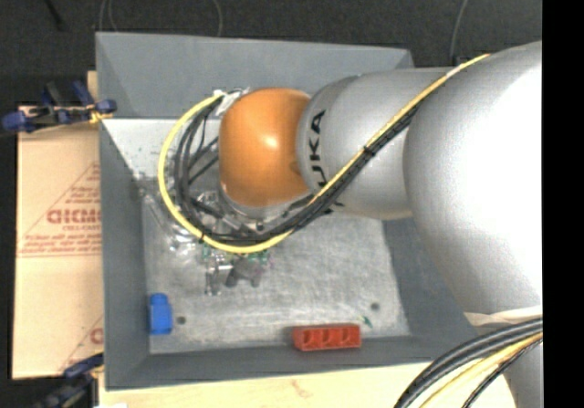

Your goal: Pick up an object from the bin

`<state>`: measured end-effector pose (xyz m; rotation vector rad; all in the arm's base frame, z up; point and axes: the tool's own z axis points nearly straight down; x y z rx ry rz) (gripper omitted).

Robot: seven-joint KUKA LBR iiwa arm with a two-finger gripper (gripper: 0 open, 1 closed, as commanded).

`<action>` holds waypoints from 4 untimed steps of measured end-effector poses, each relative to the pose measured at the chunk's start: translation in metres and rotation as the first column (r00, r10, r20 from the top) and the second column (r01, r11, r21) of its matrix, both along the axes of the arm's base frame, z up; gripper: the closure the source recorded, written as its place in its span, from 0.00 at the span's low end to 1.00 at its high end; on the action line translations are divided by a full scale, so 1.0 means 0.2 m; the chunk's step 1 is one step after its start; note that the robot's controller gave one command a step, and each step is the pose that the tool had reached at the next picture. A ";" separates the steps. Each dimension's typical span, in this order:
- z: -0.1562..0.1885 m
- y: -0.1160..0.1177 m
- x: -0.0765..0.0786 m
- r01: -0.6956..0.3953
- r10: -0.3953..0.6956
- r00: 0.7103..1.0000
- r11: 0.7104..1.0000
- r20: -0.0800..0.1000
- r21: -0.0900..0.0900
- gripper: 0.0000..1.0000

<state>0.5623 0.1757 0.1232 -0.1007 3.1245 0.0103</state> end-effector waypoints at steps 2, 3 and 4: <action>-0.24 -0.60 0.11 -0.275 0.275 0.962 0.962 -0.003 -0.007 0.00; -0.23 -0.59 0.12 -0.273 0.273 0.962 0.962 -0.002 -0.007 1.00; 0.90 -1.02 0.37 -0.434 0.434 0.901 0.901 -0.002 -0.016 1.00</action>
Offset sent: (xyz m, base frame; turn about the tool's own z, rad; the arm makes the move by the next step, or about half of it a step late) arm -0.0134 -0.0780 -0.0532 -0.1562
